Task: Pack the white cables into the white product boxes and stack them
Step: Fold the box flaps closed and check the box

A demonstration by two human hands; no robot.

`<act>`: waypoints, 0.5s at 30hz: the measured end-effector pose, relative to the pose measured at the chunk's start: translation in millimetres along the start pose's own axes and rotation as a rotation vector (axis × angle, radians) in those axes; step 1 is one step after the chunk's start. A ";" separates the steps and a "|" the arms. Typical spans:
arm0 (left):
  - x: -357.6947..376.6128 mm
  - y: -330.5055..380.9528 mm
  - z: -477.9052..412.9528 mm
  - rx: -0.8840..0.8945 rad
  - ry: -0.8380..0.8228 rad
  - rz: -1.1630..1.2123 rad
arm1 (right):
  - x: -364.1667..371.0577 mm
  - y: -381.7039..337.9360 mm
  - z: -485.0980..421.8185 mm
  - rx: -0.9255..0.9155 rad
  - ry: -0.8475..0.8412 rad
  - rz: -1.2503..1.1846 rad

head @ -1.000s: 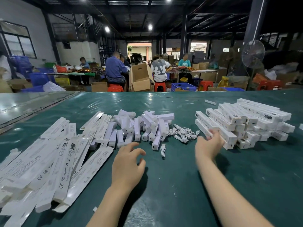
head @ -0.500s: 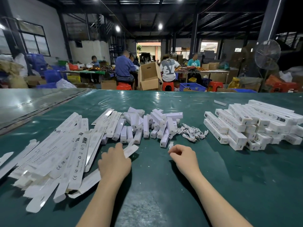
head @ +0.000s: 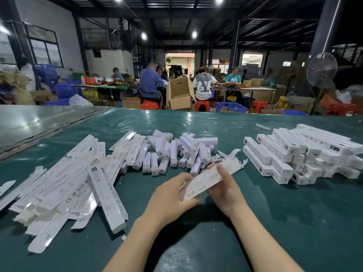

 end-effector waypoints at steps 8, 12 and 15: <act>3.5 -6.0 2.7 -0.058 0.037 0.118 | -24.9 -6.5 -0.9 -0.106 0.362 -0.209; -3.1 -4.5 2.7 -0.052 0.154 0.193 | -2.9 6.3 2.1 0.103 0.048 0.189; -7.7 1.9 0.7 -0.043 0.224 0.252 | 7.9 20.2 6.3 0.181 -0.089 0.306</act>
Point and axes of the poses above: each hand's wrist, its own z-axis away from the middle knuckle, its own x-axis out of the palm, y = z × x, the point moved 5 cm from there along -z, towards the middle knuckle, and after that the axes turned 9 degrees about -z, right-handed, at the moved point
